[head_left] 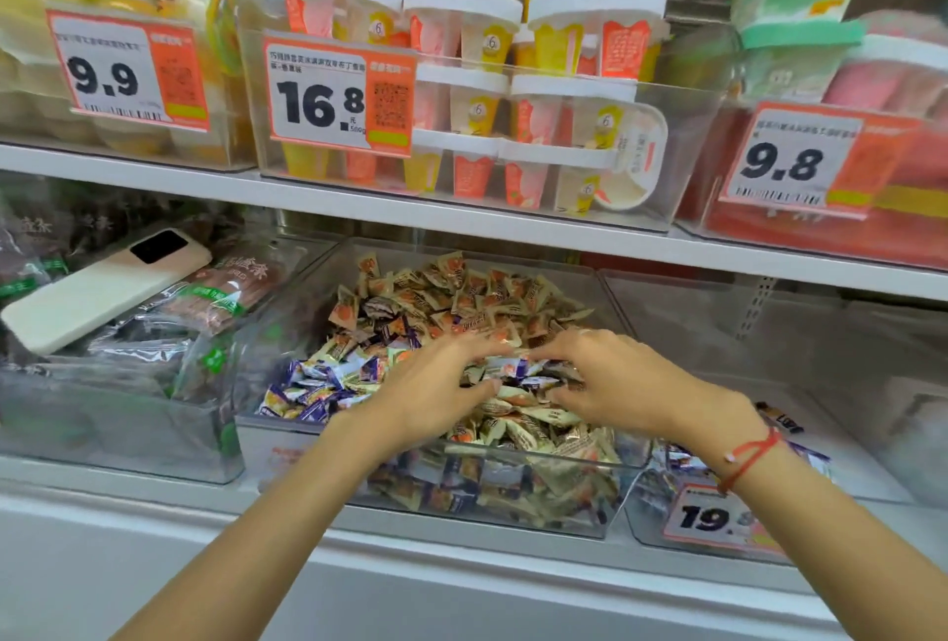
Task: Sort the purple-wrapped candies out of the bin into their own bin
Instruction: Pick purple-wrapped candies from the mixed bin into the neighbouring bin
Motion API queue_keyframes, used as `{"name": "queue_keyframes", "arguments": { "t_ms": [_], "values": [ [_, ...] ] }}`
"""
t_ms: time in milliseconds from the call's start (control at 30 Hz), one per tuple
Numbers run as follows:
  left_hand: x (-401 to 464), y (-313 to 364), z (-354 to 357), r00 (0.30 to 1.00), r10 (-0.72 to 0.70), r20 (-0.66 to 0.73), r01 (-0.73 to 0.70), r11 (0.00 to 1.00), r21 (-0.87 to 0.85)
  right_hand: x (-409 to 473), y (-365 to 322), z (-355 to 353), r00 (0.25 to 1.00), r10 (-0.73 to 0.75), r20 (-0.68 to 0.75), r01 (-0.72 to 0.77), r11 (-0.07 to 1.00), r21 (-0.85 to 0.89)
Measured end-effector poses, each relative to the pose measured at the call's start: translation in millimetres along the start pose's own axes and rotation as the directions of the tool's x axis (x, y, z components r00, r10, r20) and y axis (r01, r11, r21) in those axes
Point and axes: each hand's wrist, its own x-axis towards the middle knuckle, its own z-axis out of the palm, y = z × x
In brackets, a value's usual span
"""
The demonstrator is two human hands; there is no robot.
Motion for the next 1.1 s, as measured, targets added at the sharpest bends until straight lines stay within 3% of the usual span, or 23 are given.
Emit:
{"name": "queue_keyframes", "arguments": {
  "t_ms": [100,167,300,433,533,667,867,1000,1100],
  "values": [
    [3,0,2,0.998,-0.053,0.020,0.051,0.994,0.096,15,-13,6,0.999,0.013,0.036,-0.006,0.986,-0.169],
    [5,2,-2,0.998,-0.055,0.023,0.052,0.989,0.140,22,-15,8,1.000,0.003,0.003,-0.002,0.982,-0.189],
    [4,-4,-13,0.995,-0.099,0.025,0.097,0.993,0.061,17,-7,5,0.997,0.011,-0.083,-0.006,0.998,0.059],
    [-3,-12,-21,0.986,-0.155,-0.056,0.155,0.988,-0.005,2,-4,9,0.975,0.051,-0.216,0.037,0.922,0.385],
    [-12,-8,-22,0.983,-0.143,-0.116,0.145,0.989,0.012,-15,-3,10,0.931,0.106,-0.350,0.074,0.882,0.466],
    [-23,17,-13,0.951,-0.033,-0.306,0.035,0.999,0.002,-47,11,9,0.868,0.220,-0.444,0.046,0.856,0.515],
    [-14,90,5,0.930,0.161,-0.329,-0.202,0.975,-0.095,-94,71,8,0.770,0.393,-0.503,-0.169,0.886,0.432],
    [22,142,30,0.895,0.352,-0.273,-0.342,0.936,0.085,-108,101,15,0.718,0.446,-0.534,-0.325,0.894,0.309],
    [51,155,54,0.903,0.394,-0.171,-0.341,0.900,0.273,-116,114,24,0.761,0.482,-0.434,-0.431,0.876,0.217]
  ]
}}
